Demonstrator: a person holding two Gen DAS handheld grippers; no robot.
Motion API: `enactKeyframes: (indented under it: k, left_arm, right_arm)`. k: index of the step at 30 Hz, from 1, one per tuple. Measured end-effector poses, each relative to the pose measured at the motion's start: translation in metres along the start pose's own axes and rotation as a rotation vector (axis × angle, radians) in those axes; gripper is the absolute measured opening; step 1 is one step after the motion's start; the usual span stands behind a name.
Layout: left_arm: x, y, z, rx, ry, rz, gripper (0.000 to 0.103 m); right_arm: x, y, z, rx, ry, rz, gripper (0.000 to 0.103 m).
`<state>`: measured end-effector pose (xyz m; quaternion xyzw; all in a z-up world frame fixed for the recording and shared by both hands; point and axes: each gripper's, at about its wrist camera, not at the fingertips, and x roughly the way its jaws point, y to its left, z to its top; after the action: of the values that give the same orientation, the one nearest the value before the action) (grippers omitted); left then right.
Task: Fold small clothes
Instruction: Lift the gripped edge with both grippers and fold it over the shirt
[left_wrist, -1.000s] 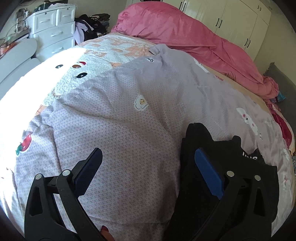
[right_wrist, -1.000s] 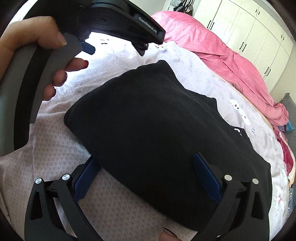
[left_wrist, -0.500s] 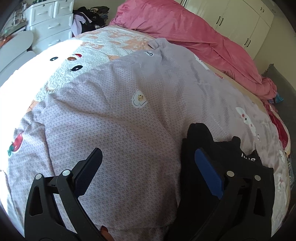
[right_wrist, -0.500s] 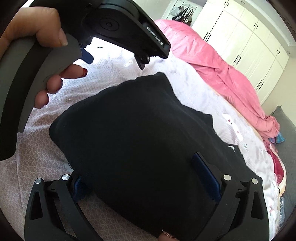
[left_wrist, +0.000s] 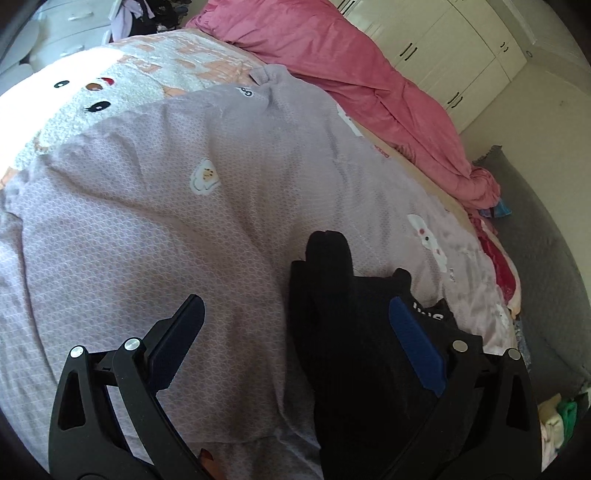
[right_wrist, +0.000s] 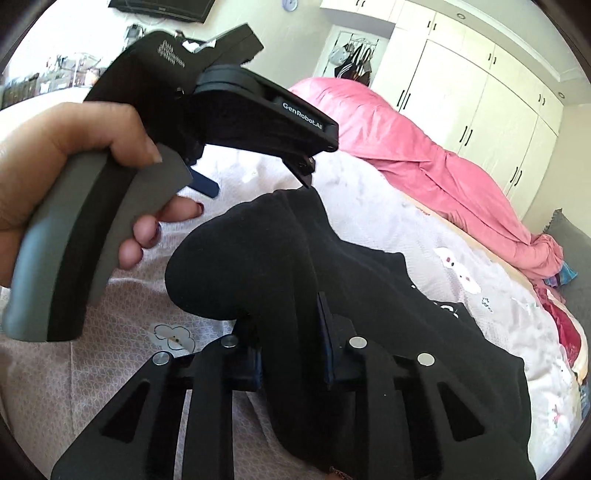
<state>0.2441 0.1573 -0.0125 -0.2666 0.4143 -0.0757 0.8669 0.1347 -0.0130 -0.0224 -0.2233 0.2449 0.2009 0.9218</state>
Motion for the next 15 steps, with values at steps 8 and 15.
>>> enactKeyframes:
  k: [8,15]
  left_arm:
    - [0.011,-0.018,-0.010,0.051,0.057,-0.043,0.094]
    - [0.018,-0.024,-0.015,0.058,0.097,-0.079,0.052]
  right_arm:
    - [-0.015,-0.007,-0.003,0.028,-0.042,-0.009,0.021]
    - [-0.019,-0.006,-0.001,0.040,-0.053,-0.007,0.021]
